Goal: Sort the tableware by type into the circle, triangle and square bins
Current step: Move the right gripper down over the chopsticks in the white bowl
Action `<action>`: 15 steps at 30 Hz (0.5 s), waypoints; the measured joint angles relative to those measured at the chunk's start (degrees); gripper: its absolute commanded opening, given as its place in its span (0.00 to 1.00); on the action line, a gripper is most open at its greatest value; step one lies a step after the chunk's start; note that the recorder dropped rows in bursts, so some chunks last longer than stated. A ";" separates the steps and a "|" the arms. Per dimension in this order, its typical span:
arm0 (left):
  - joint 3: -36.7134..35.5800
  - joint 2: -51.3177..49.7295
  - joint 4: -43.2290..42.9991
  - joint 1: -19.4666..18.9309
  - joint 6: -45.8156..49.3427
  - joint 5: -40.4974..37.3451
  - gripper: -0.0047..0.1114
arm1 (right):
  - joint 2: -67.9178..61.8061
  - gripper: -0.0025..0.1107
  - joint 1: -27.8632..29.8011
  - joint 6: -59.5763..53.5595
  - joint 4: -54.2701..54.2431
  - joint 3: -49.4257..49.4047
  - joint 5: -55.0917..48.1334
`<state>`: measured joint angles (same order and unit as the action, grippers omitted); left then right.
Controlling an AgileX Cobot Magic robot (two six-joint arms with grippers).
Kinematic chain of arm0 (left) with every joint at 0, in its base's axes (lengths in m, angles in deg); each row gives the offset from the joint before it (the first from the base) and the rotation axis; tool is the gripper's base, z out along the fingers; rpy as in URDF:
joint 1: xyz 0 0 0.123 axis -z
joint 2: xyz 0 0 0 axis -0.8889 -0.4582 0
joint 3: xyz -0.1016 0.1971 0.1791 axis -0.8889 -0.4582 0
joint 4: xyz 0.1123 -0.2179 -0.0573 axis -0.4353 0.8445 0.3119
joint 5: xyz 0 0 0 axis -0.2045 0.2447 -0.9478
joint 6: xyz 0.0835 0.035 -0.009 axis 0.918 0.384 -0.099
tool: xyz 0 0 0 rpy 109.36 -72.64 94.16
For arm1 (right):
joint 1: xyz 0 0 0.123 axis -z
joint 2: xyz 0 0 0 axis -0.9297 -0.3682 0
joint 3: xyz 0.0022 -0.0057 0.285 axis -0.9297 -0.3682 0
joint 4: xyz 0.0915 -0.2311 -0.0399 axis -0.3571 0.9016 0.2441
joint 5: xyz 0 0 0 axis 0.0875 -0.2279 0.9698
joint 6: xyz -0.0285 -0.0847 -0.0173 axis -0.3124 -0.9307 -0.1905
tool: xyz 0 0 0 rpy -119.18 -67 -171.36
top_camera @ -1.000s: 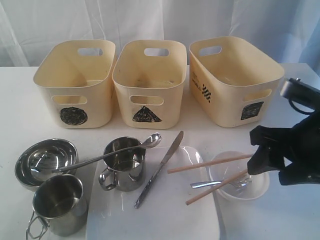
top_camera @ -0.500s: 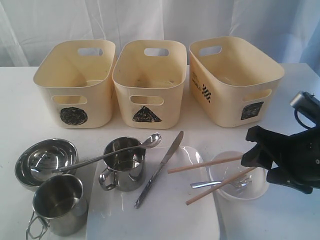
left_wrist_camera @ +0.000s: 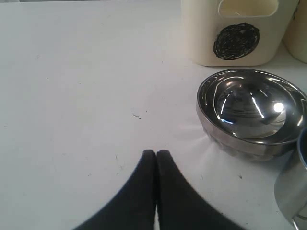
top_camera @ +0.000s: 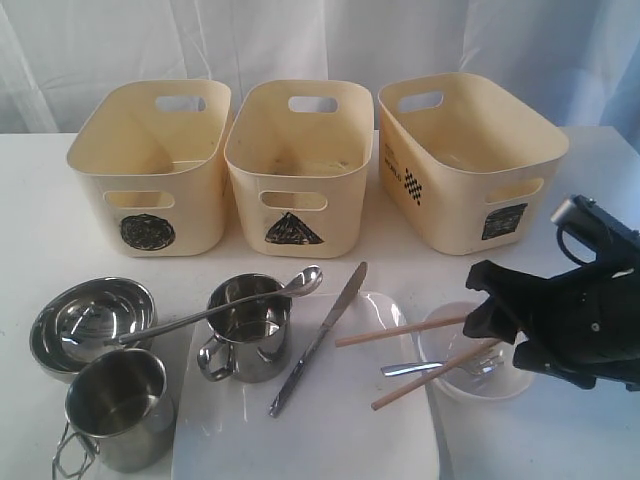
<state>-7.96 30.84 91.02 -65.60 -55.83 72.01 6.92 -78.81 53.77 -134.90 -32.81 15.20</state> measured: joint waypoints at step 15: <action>0.00 0.00 0.00 0.00 0.00 0.00 0.04 | -5.54 0.50 -3.80 0.00 -1.51 0.00 5.89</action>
<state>-7.96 30.84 91.02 -65.60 -55.83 72.01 1.38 -82.61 53.77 -136.41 -32.81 21.09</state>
